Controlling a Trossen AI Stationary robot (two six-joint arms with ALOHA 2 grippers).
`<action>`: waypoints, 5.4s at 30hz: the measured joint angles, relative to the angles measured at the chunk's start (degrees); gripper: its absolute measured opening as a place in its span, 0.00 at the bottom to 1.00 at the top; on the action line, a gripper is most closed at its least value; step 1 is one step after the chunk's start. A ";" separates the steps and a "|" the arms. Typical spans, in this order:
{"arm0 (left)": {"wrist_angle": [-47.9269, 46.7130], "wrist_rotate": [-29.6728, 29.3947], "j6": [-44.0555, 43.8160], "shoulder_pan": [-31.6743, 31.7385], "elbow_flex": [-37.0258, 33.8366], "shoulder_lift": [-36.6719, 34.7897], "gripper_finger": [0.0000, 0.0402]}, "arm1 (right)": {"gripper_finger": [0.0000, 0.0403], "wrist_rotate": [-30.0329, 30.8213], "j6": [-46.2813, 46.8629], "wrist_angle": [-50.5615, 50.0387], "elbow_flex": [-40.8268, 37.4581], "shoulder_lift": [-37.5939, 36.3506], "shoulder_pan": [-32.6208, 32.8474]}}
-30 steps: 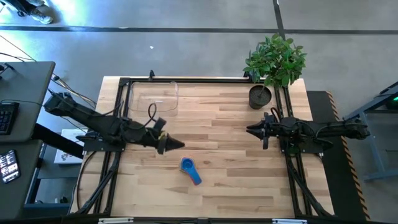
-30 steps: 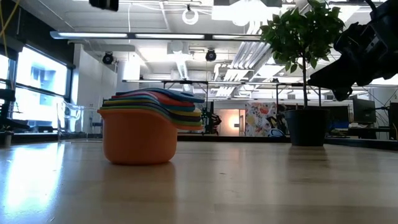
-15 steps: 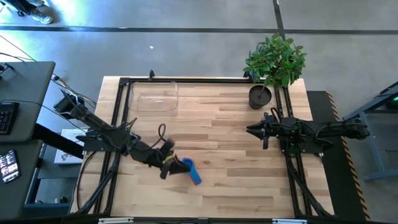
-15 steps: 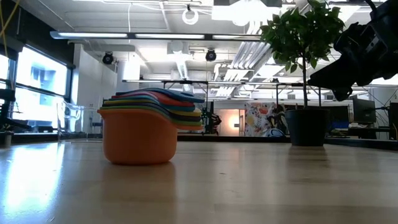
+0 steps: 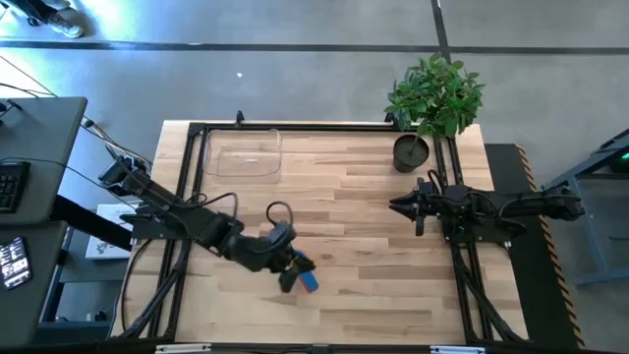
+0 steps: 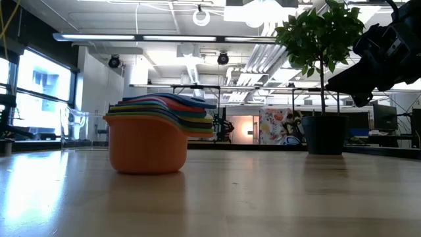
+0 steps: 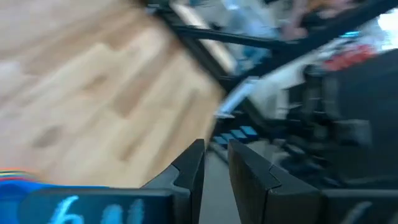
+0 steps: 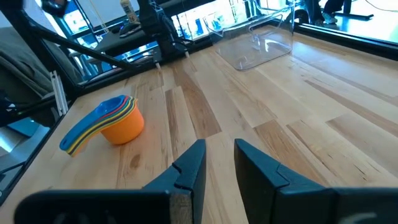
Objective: Nest measuring cups in basket
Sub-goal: Put the nested measuring cups into the transparent bin
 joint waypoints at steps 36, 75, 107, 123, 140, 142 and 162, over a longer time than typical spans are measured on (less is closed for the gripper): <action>-15.41 15.56 67.95 14.48 7.88 20.39 0.15 | 0.19 0.02 0.02 -0.02 0.00 0.01 0.01; -19.60 18.25 64.93 5.85 7.83 26.52 0.15 | 0.19 0.02 0.01 -0.02 0.00 0.31 0.01; -37.81 11.67 7.40 -2.02 7.90 13.49 0.15 | 0.19 0.02 0.01 -0.02 0.00 0.31 0.02; -44.02 13.00 0.74 2.43 7.86 13.56 0.16 | 0.19 0.02 0.02 -0.02 0.00 0.31 0.01; -40.90 16.64 1.31 5.72 5.32 13.67 0.69 | 0.19 0.02 0.00 -0.01 0.00 0.33 0.01; -38.93 16.61 1.01 5.49 4.55 13.67 0.71 | 0.19 0.02 0.02 -0.01 0.00 0.33 0.01; -26.46 18.04 -2.49 3.67 -2.89 13.64 0.72 | 0.19 0.02 0.02 -0.02 0.02 0.33 0.00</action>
